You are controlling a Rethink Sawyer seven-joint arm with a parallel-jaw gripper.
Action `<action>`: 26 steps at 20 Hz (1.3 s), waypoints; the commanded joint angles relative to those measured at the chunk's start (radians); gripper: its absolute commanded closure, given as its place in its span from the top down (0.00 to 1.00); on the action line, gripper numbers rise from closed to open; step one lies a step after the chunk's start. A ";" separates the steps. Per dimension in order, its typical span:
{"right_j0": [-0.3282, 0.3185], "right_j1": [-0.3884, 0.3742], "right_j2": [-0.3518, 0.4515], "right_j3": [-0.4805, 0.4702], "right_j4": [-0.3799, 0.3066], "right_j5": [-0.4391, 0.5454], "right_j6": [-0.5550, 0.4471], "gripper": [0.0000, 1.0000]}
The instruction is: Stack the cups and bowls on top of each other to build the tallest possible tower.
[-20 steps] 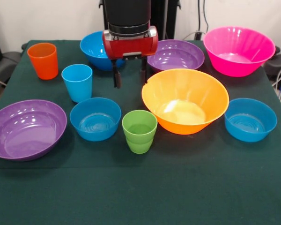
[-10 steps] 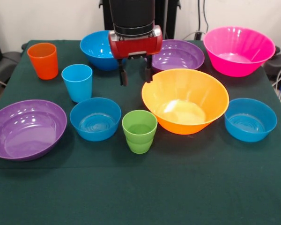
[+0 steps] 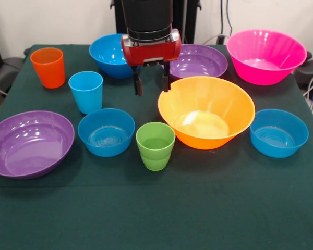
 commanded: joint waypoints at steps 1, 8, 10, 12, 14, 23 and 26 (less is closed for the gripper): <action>0.016 0.023 0.049 -0.017 -0.104 0.024 -0.102 1.00; 0.021 0.001 0.084 -0.061 -0.145 0.079 -0.175 1.00; 0.020 0.006 0.088 -0.067 -0.157 0.088 -0.182 1.00; 0.019 0.016 0.093 -0.078 -0.170 0.100 -0.197 1.00; 0.016 0.023 0.097 -0.086 -0.183 0.110 -0.209 1.00; -0.006 0.044 0.107 -0.085 -0.213 0.125 -0.198 1.00; -0.008 0.047 0.111 -0.083 -0.220 0.127 -0.192 1.00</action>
